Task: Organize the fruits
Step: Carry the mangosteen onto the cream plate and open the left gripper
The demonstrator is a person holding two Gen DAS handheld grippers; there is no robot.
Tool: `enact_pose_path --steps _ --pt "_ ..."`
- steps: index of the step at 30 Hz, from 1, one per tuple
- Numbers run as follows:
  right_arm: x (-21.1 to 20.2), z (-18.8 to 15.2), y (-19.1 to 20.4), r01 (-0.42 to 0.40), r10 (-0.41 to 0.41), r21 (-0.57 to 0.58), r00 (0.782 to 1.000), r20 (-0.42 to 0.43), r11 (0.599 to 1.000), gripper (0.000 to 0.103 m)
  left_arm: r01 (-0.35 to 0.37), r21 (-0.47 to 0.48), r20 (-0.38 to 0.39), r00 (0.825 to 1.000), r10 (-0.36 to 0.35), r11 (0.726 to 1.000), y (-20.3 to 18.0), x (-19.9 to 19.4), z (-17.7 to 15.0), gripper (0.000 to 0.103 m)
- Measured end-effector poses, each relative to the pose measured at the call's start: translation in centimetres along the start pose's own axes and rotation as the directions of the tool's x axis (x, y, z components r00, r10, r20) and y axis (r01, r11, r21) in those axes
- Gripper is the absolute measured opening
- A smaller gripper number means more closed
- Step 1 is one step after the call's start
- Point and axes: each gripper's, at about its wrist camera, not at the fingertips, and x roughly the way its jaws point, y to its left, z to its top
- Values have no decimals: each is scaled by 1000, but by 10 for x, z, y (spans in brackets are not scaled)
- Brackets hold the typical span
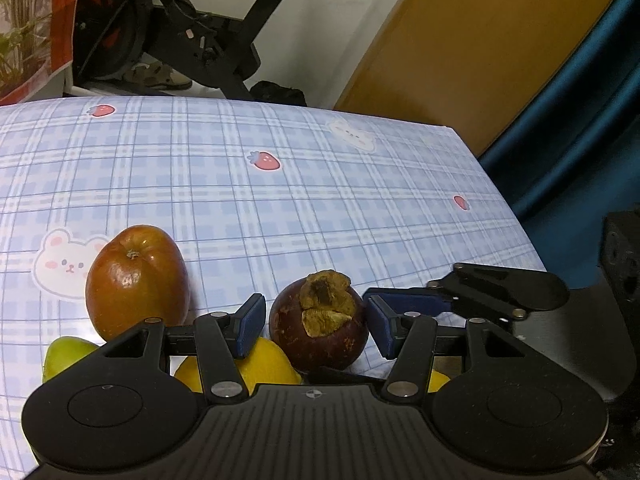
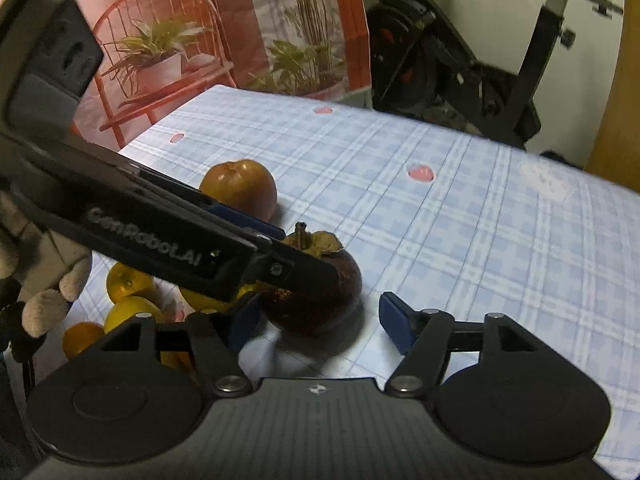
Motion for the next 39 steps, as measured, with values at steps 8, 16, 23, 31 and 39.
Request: enact_pose_path --steps 8,16,23,31,39 --pt "11 0 -3 -14 15 33 1000 -6 999 68 12 13 -6 1000 -12 1000 -5 8 4 58" --pt "9 -4 3 -6 5 17 1000 10 1000 65 -8 54 3 1000 8 999 -13 8 0 57" --pt "0 -6 7 9 -10 21 998 58 1000 64 4 54 41 999 -6 999 -17 -1 -2 57" --pt "-23 -8 20 56 -53 -21 989 137 998 64 -9 98 122 993 -3 995 -36 -26 -6 57" --pt "-56 -20 30 99 -93 -22 975 200 995 64 -12 169 155 988 -14 985 -71 -40 -11 57"
